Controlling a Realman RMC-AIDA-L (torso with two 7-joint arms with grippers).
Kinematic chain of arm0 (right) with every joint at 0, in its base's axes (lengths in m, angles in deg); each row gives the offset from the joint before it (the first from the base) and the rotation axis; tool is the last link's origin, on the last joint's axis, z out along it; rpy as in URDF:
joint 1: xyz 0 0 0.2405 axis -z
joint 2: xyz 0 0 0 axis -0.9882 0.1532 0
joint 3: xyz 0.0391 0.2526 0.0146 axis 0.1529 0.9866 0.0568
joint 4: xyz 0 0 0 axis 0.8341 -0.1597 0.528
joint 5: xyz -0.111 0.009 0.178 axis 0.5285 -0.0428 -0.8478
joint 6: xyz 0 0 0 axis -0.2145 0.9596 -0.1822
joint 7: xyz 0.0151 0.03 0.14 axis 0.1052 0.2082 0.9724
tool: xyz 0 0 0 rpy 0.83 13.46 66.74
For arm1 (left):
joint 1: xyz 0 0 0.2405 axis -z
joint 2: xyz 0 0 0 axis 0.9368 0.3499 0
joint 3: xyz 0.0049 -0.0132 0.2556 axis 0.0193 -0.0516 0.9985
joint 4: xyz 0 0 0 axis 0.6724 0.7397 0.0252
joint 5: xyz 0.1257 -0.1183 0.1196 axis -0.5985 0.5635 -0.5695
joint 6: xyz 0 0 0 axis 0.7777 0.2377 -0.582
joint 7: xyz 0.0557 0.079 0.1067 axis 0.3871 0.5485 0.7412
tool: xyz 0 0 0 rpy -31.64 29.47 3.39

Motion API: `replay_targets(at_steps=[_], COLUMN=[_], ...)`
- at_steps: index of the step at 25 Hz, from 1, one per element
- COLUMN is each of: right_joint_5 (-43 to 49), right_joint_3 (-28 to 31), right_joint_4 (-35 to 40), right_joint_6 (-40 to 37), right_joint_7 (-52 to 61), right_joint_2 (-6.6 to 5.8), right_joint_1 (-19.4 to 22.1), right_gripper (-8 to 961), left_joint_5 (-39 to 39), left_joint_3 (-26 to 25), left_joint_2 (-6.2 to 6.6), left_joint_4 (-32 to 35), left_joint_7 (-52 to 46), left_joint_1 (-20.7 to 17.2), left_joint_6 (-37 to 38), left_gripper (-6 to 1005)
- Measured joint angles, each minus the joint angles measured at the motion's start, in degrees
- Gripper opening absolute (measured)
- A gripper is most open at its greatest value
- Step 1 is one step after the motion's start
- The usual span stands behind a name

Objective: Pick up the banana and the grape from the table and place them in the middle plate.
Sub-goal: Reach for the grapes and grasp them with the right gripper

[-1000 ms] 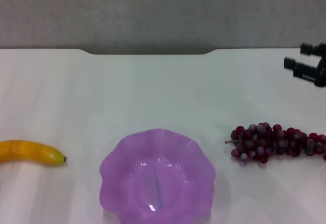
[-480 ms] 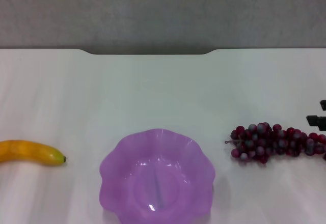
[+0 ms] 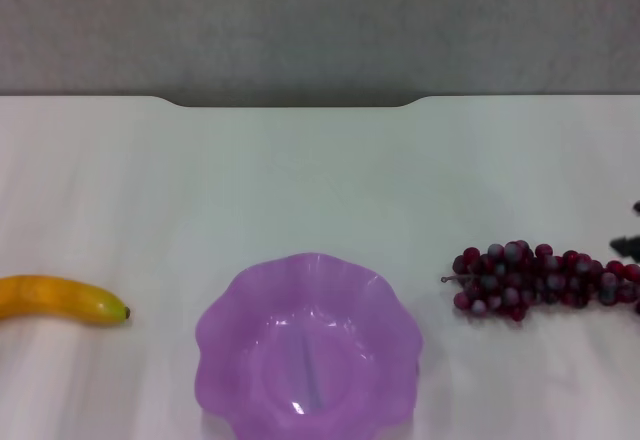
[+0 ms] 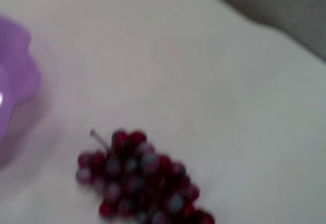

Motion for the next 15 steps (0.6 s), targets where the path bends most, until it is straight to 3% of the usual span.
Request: replay_targets(at_steps=[10,15], right_joint_5=[4.80,5.90], right_joint_3=[-13.85,-17.83], right_joint_4=[-5.52,-7.93], right_joint_6=[1.45,2.18], right_joint_7=[5.50,6.29], right_joint_2=[0.06,-0.10], right_joint_1=[-3.67,-6.08], right_gripper=[631,634], left_joint_5=[0.20,0.22], left_joint_3=[-0.49,-0.56], left_joint_2=[0.07,0.15], left_joint_4=[0.04,0.05], left_joint_7=[0.22,0.22], left_joint_1=[-0.68,-0.71], left_joint_6=[1.05,1.05], left_gripper=[890,890])
